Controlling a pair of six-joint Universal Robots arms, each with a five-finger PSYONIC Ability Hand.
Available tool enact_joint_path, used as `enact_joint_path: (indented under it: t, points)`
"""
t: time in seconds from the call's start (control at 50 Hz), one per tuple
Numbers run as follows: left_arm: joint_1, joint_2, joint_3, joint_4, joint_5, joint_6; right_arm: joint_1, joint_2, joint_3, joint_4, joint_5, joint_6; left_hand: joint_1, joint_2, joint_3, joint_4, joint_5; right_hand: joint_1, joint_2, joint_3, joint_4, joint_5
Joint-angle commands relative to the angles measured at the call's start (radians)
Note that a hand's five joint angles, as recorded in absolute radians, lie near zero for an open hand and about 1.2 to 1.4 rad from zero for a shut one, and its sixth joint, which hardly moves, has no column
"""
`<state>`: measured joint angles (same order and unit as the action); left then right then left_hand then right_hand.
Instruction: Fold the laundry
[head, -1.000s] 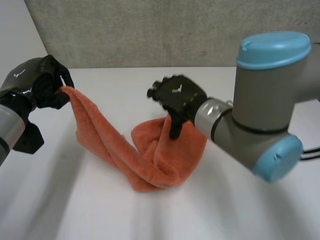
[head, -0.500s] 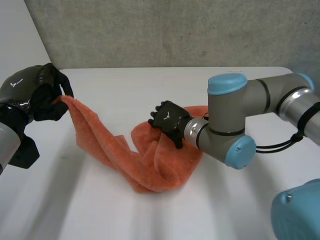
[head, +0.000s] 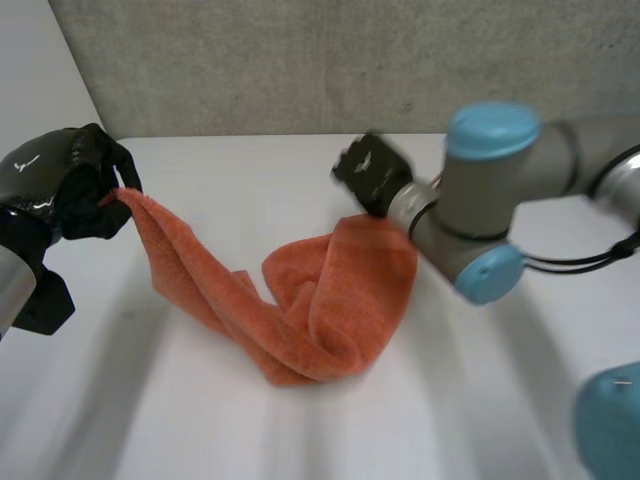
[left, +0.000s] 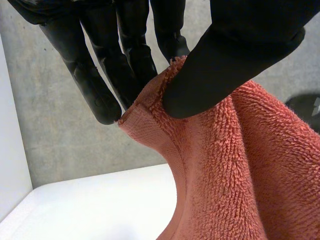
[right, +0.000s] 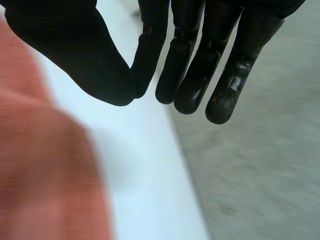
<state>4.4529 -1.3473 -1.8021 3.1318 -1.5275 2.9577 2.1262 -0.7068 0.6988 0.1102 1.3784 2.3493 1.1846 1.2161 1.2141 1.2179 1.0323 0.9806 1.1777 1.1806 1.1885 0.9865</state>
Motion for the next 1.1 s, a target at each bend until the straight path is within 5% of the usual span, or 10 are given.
enact_joint_path:
  t: [0.02, 0.18, 0.22, 0.28, 0.64, 0.9, 1.0, 1.04, 1.1]
  points:
    - [0.006, -0.003, 0.026, 0.002, 0.001, 0.000, -0.092, -0.247, 0.168, -0.058, 0.004, 0.174, 0.212, 0.180, 0.182, 0.178, 0.189, 0.416, 0.219, 0.216, 0.208, 0.235]
    - [-0.003, 0.002, 0.018, -0.002, 0.000, 0.000, -0.115, -0.212, 0.212, -0.053, -0.076, 0.173, 0.212, 0.180, 0.182, 0.178, 0.189, 0.320, 0.123, 0.120, 0.112, 0.139]
    - [-0.007, 0.003, 0.018, -0.006, 0.000, -0.002, -0.112, -0.137, 0.182, -0.052, -0.085, 0.173, 0.212, 0.180, 0.182, 0.178, 0.189, -0.330, -0.527, -0.530, -0.538, -0.510]
    - [-0.012, 0.014, 0.012, -0.009, -0.002, 0.000, -0.103, -0.048, 0.107, -0.043, -0.091, 0.173, 0.212, 0.180, 0.182, 0.178, 0.189, -0.504, -0.701, -0.704, -0.712, -0.685]
    - [-0.015, 0.059, -0.003, -0.024, 0.001, 0.000, -0.063, 0.346, -0.323, 0.112, -0.226, 0.173, 0.212, 0.180, 0.182, 0.178, 0.189, -0.555, -0.752, -0.755, -0.763, -0.735]
    - [-0.015, 0.043, -0.014, -0.022, 0.003, -0.002, -0.052, 0.421, -0.370, 0.112, -0.234, 0.176, 0.212, 0.180, 0.182, 0.178, 0.189, -0.508, -0.705, -0.708, -0.716, -0.689]
    - [-0.014, 0.043, -0.016, -0.022, 0.003, -0.002, -0.051, 0.428, -0.380, 0.111, -0.231, 0.176, 0.212, 0.180, 0.182, 0.178, 0.189, -0.062, -0.259, -0.262, -0.270, -0.242]
    - [-0.014, 0.043, -0.014, -0.021, 0.003, -0.002, -0.051, 0.425, -0.390, 0.108, -0.225, 0.176, 0.212, 0.180, 0.182, 0.178, 0.189, 0.385, 0.188, 0.185, 0.177, 0.205]
    - [-0.014, 0.043, -0.013, -0.021, 0.003, -0.002, -0.051, 0.414, -0.400, 0.103, -0.194, 0.177, 0.212, 0.180, 0.182, 0.178, 0.189, 0.416, 0.219, 0.216, 0.208, 0.235]
